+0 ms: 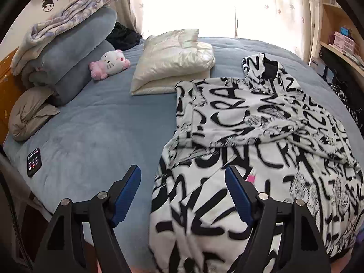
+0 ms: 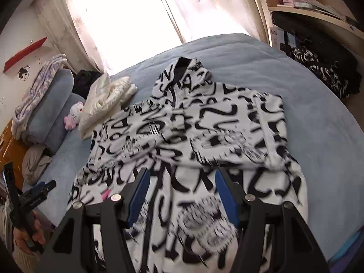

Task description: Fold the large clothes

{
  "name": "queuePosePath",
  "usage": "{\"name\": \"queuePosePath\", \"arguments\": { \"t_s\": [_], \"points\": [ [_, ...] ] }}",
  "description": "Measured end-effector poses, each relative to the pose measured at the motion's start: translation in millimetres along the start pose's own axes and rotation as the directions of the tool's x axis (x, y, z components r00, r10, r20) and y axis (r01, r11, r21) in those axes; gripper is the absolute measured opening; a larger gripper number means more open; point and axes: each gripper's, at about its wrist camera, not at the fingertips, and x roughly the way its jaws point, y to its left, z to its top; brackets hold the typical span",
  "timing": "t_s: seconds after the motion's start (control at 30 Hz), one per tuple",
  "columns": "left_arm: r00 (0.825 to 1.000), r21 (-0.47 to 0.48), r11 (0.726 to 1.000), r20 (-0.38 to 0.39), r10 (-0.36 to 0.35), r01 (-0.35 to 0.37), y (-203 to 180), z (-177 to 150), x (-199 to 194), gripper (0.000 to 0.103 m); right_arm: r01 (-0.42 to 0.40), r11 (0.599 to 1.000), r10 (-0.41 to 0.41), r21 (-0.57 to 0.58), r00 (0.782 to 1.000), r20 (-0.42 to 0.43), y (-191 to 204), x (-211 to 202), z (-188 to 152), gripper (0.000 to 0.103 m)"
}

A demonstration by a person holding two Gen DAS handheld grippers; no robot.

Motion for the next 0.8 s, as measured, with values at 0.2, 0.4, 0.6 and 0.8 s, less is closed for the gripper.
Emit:
{"name": "queuePosePath", "arguments": {
  "t_s": [0.2,0.4,0.6,0.8],
  "points": [
    [0.999,-0.017,1.0,-0.051,-0.019,0.018,22.3,-25.8,6.5,0.075,0.031,0.999,-0.03,0.025,0.999,-0.04,-23.6,-12.9,-32.5,0.06],
    [0.991,-0.049,0.997,-0.113,-0.068,0.063,41.0,-46.3,19.4,0.075,0.051,0.995,-0.042,0.089,0.995,-0.094,-59.1,-20.6,-62.9,0.06],
    [0.97,-0.071,0.985,-0.175,-0.168,0.158,43.9,-64.8,37.1,0.075,0.058,0.987,-0.039,0.15,0.991,-0.125,-90.6,-27.7,-90.1,0.06],
    [0.933,-0.111,0.956,-0.21,-0.291,0.273,42.7,-86.2,54.5,0.075,0.037,0.979,-0.01,0.201,0.991,-0.134,-116.4,-32.7,-107.8,0.06]
  ]
}}
